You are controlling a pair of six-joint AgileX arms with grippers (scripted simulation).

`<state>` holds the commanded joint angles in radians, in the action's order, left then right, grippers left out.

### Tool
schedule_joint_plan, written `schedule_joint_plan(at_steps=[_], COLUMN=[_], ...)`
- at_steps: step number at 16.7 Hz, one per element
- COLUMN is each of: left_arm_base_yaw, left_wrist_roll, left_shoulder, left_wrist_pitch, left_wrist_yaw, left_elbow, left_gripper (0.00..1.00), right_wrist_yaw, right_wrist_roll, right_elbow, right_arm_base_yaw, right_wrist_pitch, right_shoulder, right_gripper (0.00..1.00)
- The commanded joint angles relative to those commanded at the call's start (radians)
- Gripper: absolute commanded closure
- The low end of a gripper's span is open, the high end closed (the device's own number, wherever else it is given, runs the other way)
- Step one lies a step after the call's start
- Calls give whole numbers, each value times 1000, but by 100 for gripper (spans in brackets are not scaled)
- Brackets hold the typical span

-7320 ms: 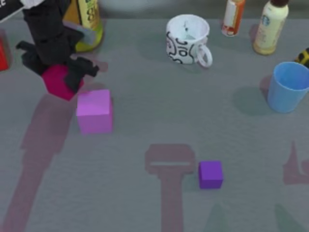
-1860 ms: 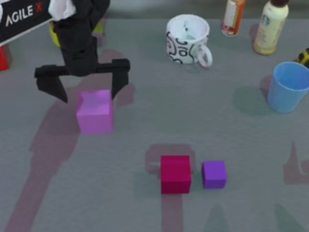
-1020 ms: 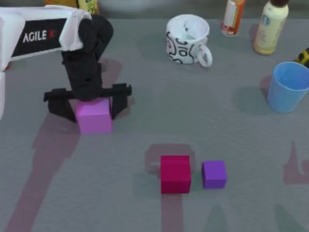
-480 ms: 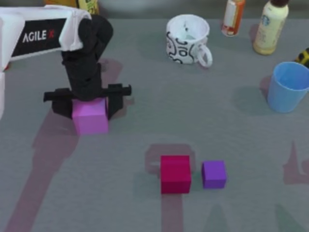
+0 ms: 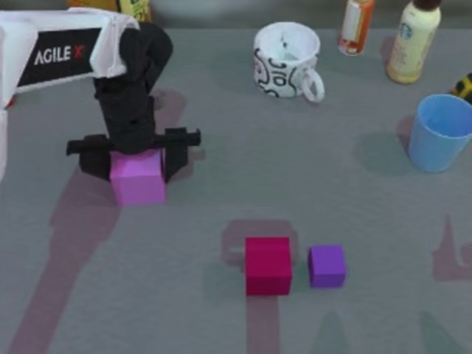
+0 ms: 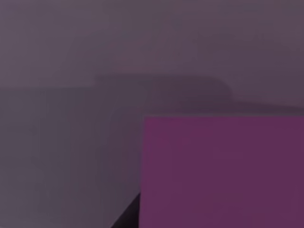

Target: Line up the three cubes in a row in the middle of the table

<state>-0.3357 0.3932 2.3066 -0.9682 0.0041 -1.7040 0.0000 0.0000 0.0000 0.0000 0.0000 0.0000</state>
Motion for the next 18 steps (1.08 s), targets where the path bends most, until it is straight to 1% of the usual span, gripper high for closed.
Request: schedule_joint_plan(at_steps=[3,8,10,15,18], left_arm_base_yaw=[-1,12,17,9,-46], left_wrist_roll=[-1,0,0,0,41], left_shoulder=[-12,-56,-74,-76,-144], left_wrist_pitch=[-21,-202,-238,-237,-216], left_wrist_yaw=[-2,-3,-2,-2,-4], left_elbow=[-18,-136,-167,-164,-95], left_gripper=[100,100,100,100,100], right_wrist_yaw=[0,0,0,0,0], right_wrist_roll=[0,0,0,0,0], right_elbow=[0,0,0,0,0], right_arm_base_yaw=[0,0,0,0,0], right_wrist_pitch=[0,0,0,0,0], right_shoulder=[0,0,0,0,0], right_gripper=[0,0,0,0,0])
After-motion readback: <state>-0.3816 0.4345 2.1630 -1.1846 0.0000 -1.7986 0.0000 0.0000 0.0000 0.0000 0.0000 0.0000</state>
